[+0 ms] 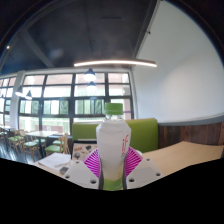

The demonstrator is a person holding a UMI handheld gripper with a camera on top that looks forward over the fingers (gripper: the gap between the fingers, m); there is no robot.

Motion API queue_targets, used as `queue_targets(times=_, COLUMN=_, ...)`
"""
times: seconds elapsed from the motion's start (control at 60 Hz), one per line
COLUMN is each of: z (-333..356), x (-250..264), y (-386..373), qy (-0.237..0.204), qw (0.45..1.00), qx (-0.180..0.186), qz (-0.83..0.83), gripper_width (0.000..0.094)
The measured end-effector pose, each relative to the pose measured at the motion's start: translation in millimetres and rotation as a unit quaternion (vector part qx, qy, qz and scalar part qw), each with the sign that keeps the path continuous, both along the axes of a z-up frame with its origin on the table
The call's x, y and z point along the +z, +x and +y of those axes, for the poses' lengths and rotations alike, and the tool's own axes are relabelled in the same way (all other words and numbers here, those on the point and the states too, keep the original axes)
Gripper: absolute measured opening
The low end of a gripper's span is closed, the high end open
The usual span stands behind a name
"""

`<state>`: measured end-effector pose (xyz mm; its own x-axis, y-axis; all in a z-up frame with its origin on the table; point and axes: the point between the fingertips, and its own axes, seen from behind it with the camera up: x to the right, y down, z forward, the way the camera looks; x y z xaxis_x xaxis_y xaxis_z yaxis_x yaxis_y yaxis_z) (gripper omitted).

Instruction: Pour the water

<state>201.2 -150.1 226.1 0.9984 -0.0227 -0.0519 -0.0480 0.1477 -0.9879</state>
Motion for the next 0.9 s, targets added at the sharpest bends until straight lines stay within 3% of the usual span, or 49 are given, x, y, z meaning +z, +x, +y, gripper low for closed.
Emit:
queue_targets(times=0.1, z=30.5, x=-83.4, y=17.4, qy=-0.084, qw=0.996, qx=-0.014, qz=0.017, gripper_width=0.0257)
queue_targets(times=0.317, z=42.2, x=-154.7, y=6.6, qy=-0.165, qw=0.986, qx=-0.012, qz=-0.025, gripper_width=0.0263)
queue_targets(times=0.6, z=46.3, x=-152.2, y=10.9, qy=-0.156, qw=0.987, qx=-0.026, qz=-0.018, gripper_width=0.0263)
queue_targets(times=0.717, z=49.3, x=-148.8, y=5.3, qy=-0.153, qw=0.988, qx=-0.018, qz=-0.027, gripper_width=0.0455)
queue_targets(times=0.767, z=47.2, x=-155.8, y=6.6, qy=-0.171, qw=0.985, qx=-0.022, qz=-0.025, gripper_width=0.0538)
queue_targets(times=0.867, z=20.4, x=-158.8, y=6.6, qy=-0.193, qw=0.981, qx=-0.021, qz=-0.019, gripper_width=0.0841)
queue_targets(times=0.9, z=14.3, x=-155.7, y=6.3, qy=-0.193, qw=0.981, qx=-0.025, qz=-0.018, gripper_width=0.0848)
